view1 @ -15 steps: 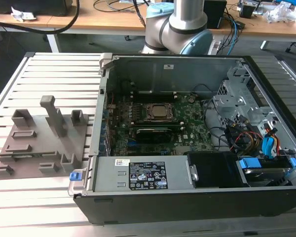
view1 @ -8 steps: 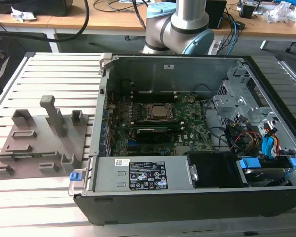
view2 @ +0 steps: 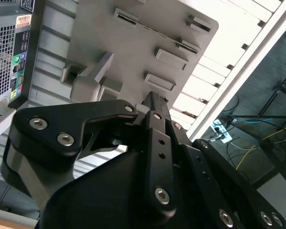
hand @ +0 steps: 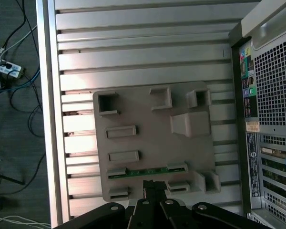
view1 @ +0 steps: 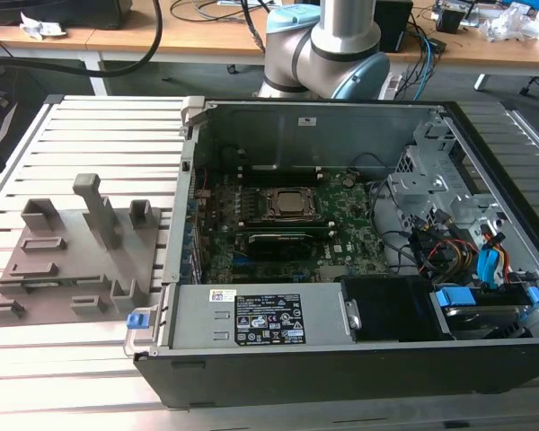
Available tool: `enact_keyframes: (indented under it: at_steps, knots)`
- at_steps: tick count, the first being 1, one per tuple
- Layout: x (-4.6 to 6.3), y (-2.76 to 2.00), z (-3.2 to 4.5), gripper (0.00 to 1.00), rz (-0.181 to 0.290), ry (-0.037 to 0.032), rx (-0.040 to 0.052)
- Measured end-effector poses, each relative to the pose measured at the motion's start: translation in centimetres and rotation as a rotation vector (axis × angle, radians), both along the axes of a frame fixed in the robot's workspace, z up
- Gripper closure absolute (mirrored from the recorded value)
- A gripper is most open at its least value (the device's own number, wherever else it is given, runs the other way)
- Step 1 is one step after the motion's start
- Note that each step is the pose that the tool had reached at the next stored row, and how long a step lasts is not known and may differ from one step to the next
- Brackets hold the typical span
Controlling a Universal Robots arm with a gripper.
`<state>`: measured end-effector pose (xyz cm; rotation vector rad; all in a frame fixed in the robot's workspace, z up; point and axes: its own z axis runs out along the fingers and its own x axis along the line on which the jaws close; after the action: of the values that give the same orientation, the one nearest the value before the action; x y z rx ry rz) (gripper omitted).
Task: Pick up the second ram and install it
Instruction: 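Reach for the second ram, then pick up the second ram and move it above second insertion slot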
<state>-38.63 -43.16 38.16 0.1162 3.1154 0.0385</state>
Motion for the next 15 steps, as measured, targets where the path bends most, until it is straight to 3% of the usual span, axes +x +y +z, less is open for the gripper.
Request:
enact_keyframes:
  at_steps: [7,9,12,15]
  knots:
    - [0.00,-0.02,0.00,0.90,0.007,-0.0001,0.0000]
    - [0.00,-0.02,0.00,0.90,0.055,0.0000,0.0000]
    - [0.00,-0.02,0.00,0.90,0.195,0.0000,-0.0003]
    - [0.00,-0.02,0.00,0.90,0.289,0.0000,-0.0005]
